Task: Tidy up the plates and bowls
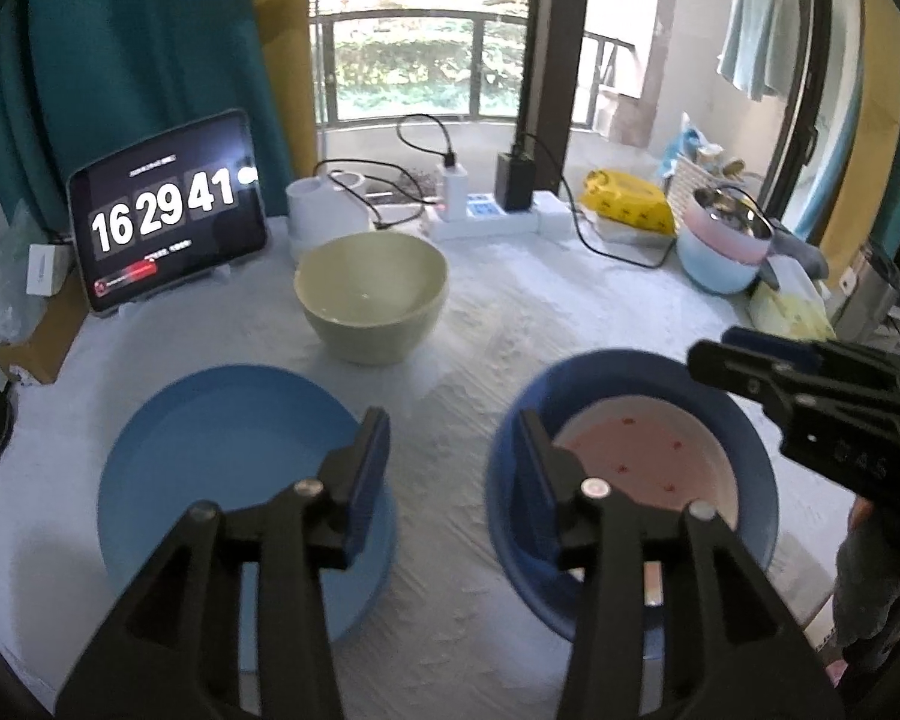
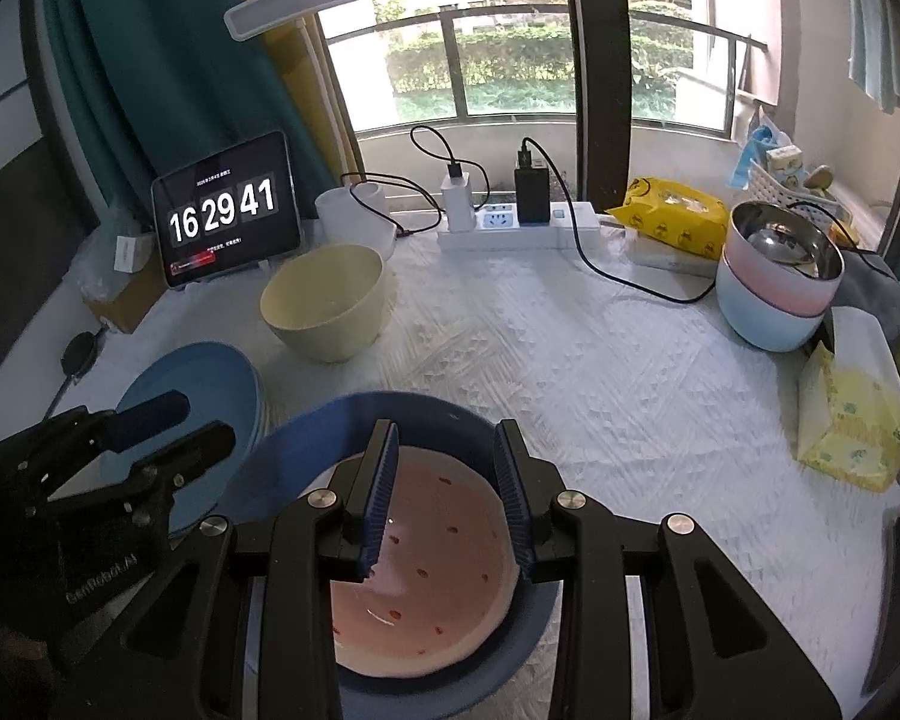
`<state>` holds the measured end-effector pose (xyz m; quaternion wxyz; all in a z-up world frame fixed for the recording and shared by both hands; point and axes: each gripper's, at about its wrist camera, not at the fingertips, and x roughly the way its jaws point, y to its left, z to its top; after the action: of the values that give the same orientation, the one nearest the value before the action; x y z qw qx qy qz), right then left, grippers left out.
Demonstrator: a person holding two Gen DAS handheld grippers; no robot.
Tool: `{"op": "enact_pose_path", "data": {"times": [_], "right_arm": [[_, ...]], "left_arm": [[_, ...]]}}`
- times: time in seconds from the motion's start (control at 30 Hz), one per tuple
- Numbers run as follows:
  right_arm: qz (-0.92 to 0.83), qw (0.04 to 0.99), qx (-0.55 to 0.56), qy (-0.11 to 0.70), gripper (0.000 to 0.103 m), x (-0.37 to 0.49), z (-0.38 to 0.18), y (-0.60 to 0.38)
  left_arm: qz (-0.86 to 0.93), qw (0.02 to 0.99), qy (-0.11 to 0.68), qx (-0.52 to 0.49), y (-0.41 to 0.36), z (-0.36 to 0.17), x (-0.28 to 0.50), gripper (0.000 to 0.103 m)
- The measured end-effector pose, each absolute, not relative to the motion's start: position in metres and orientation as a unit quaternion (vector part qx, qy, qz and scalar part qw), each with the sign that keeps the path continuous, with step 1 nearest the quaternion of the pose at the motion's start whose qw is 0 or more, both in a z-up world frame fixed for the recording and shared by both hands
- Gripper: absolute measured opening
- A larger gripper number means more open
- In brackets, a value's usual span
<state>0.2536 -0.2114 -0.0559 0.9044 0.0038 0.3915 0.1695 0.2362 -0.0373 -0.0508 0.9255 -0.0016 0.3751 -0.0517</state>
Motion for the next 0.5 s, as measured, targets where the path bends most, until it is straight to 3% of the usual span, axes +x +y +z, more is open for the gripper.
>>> {"op": "enact_pose_path", "data": {"times": [0.5], "right_arm": [[0.188,0.897,-0.012,0.400,0.035,0.285,-0.053,-0.180]], "left_arm": [[-0.013,0.927,0.373,-0.020,0.008,-0.051,0.274,0.044]]}}
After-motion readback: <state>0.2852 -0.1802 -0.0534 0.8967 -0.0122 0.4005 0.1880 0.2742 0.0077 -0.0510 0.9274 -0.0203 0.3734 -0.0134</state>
